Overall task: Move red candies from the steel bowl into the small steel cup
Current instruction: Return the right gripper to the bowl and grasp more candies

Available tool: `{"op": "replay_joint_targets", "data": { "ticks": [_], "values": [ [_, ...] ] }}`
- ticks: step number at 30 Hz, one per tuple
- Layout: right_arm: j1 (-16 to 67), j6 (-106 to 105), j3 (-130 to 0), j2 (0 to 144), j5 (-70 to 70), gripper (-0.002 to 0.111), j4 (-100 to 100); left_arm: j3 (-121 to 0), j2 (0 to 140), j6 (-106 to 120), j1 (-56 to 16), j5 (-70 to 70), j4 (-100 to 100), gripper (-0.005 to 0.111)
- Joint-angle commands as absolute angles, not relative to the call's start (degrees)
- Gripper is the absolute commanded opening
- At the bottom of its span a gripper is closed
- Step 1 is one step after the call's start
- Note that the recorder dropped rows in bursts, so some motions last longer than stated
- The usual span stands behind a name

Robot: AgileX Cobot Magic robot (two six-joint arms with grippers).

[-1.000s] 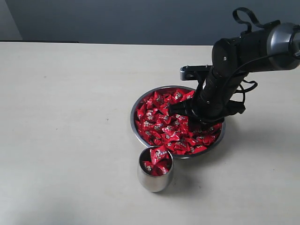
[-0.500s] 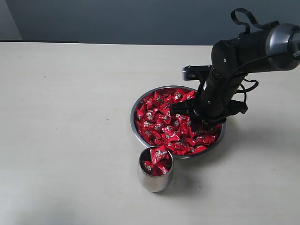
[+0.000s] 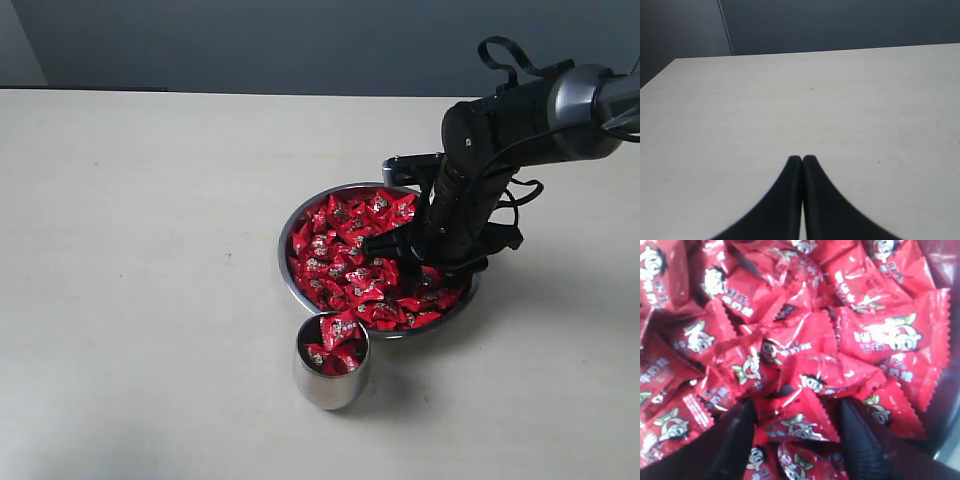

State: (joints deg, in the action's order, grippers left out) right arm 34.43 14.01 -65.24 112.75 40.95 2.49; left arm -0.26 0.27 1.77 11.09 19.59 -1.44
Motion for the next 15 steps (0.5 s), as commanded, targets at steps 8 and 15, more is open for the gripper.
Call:
{"op": "replay_joint_targets", "data": {
  "ticks": [8, 15],
  "values": [
    [34.34, 13.55, -65.40, 112.93, 39.99, 0.014, 2.17, 0.00, 0.00, 1.68, 10.72, 19.14, -1.55, 0.000],
    [34.34, 13.45, -65.49, 112.57, 40.11, -0.001, 1.84, 0.00, 0.00, 1.68, 10.72, 19.14, -1.55, 0.000]
  ]
}}
